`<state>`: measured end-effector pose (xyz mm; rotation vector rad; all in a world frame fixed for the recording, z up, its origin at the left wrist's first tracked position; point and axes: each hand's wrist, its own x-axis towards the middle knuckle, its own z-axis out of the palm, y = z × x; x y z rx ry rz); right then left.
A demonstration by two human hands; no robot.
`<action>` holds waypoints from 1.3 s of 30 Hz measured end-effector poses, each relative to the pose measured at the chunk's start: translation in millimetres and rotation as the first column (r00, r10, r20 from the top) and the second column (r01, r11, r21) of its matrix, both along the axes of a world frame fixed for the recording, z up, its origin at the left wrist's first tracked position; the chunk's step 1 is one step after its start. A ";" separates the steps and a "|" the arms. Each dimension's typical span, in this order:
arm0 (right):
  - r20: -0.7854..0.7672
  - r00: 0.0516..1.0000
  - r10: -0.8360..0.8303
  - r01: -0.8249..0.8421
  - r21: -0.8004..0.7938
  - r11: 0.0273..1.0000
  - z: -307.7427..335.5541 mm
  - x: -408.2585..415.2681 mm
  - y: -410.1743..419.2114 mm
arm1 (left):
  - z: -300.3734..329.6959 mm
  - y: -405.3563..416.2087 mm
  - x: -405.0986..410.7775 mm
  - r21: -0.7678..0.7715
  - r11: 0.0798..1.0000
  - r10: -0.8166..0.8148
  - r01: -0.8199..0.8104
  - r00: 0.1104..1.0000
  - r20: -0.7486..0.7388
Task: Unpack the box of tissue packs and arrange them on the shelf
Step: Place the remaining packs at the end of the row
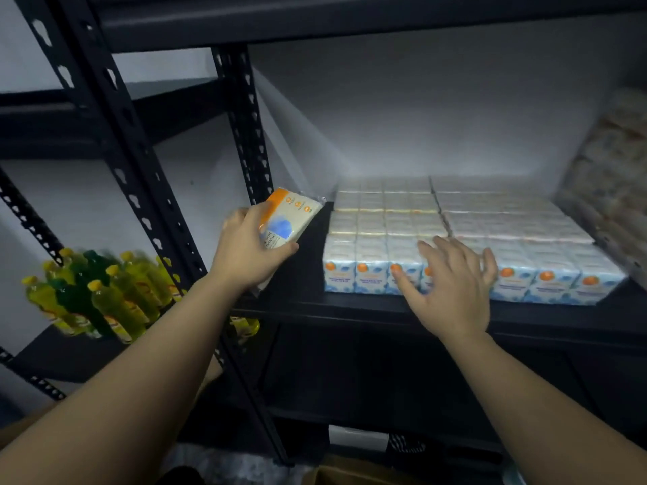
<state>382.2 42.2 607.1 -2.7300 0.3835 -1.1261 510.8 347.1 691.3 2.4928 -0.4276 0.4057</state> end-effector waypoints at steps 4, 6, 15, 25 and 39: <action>0.060 0.998 -0.005 0.006 -0.014 1.000 -1.8 2.9 2.1 | -1.4 -6.9 44.2 0.113 0.993 -0.020 0.031 0.995 -0.094; 0.088 0.996 -0.002 0.004 -0.024 1.000 -2.1 3.7 2.2 | -9.8 -12.1 60.4 0.302 0.946 -0.059 0.120 0.978 -0.202; 0.139 0.990 -0.003 0.014 -0.078 0.997 -6.5 7.6 0.1 | -30.1 -27.5 105.0 0.366 0.907 -0.081 0.208 0.939 -0.334; 0.145 0.989 0.000 0.013 -0.092 0.996 -6.2 9.2 0.6 | -40.7 -43.9 121.5 0.424 0.890 -0.027 0.167 0.948 -0.317; 0.099 0.995 -0.023 0.035 -0.113 0.993 -6.1 10.2 0.3 | -59.4 -73.8 188.9 0.446 0.886 0.010 0.124 0.958 -0.287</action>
